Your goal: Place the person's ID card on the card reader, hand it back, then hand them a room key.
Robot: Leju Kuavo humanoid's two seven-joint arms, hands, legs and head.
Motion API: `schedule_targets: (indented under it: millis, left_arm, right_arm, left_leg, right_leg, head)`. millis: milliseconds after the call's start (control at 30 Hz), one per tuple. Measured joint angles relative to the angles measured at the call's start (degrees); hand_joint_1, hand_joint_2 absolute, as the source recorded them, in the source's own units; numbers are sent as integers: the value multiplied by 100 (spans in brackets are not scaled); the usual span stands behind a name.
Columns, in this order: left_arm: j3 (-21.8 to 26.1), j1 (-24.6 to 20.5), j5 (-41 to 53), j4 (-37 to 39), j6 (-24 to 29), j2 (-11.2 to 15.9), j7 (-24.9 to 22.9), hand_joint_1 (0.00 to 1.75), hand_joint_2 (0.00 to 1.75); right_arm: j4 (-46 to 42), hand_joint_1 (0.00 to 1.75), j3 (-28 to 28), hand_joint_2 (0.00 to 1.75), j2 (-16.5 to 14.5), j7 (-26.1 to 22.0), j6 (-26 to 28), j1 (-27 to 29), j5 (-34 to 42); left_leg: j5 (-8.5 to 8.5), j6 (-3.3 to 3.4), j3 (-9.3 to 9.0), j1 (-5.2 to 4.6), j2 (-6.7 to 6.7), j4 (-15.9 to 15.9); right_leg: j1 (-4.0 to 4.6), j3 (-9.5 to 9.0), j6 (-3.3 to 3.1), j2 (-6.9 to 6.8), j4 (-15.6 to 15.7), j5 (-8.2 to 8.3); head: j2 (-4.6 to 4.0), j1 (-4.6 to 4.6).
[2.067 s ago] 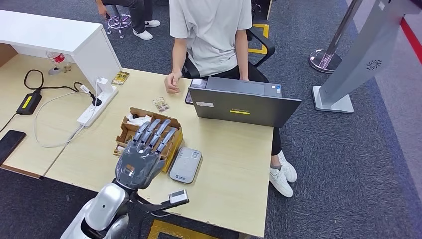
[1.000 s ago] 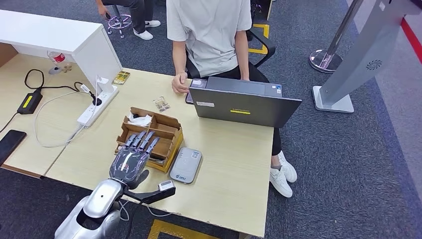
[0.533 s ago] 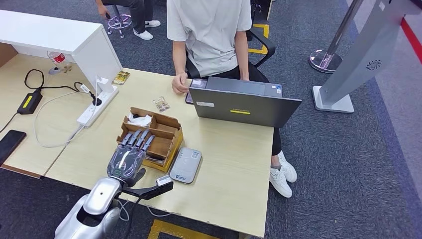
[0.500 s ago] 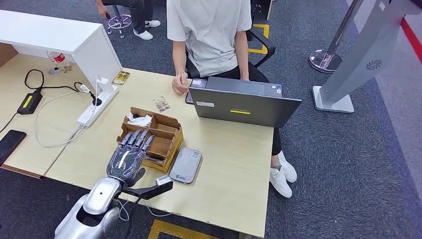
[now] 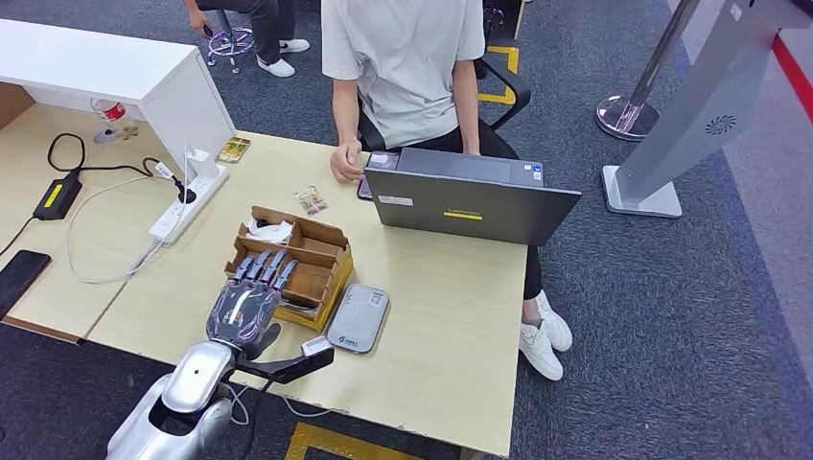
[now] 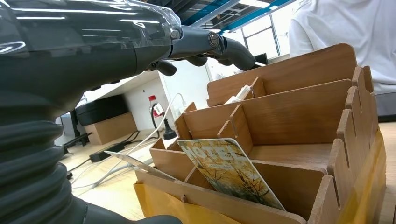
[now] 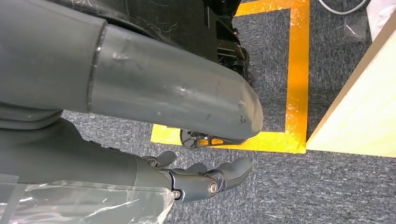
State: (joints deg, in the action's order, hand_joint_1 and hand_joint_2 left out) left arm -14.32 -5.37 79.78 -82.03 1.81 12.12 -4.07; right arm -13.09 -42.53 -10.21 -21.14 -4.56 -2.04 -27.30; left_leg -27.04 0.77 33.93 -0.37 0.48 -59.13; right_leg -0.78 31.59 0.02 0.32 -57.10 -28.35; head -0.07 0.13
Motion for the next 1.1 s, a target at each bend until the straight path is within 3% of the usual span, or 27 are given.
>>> schedule_targets:
  millis: [100,1100]
  left_arm:
    - [0,0,0,0,0,-7,0,175,175]
    - [0,79,-130,-49,-29,47,74,175,175]
  right_arm:
    - [0,0,0,0,0,0,0,0,0]
    - [-35,0,-210,0,56,-42,-111,15,-23]
  left_leg:
    - [0,0,0,0,0,0]
    - [0,0,0,0,-1,0]
  right_leg:
    - [0,0,0,0,0,0]
    - [0,0,0,0,0,0]
  head:
    - [0,0]
    - [0,0]
